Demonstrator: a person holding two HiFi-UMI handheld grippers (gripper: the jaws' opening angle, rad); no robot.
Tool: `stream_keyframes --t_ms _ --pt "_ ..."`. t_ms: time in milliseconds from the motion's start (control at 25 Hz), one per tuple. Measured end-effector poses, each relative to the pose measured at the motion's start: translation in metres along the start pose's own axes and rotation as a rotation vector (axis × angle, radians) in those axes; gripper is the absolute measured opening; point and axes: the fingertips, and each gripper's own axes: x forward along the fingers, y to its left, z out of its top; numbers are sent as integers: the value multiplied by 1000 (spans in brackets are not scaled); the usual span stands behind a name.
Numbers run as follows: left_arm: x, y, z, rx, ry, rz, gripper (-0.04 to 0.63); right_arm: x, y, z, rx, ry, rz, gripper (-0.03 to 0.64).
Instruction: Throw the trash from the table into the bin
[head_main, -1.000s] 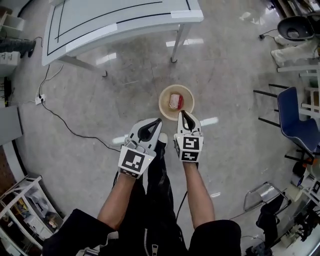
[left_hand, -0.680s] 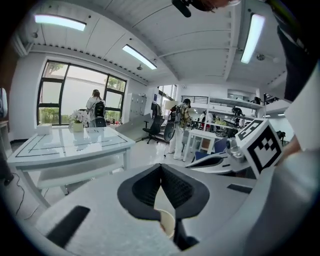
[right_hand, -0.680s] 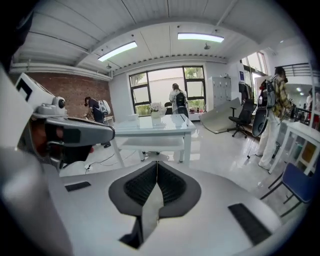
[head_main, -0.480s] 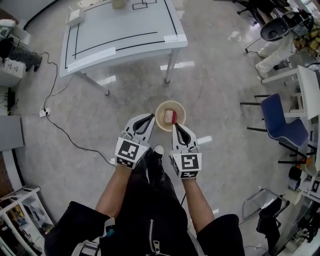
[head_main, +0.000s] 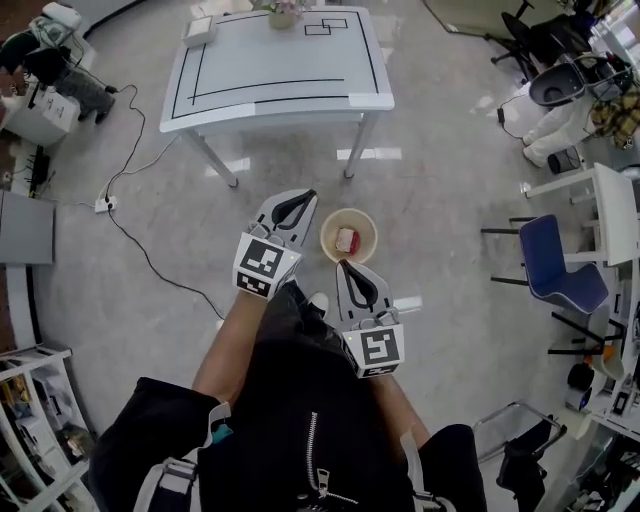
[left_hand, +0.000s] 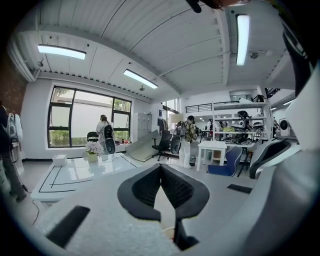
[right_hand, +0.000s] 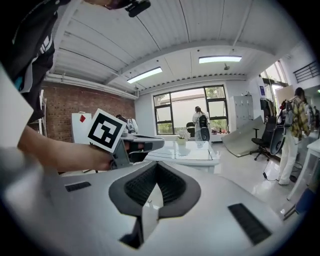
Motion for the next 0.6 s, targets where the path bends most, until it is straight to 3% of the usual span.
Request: stream_keyframes --t_ms 360,600 --pt "-28 15 4 12 -10 54 6 10 25 36 -70 -43 107 9" --pt "-47 -2 4 22 -2 63 6 -16 41 46 -85 -55 138 9"
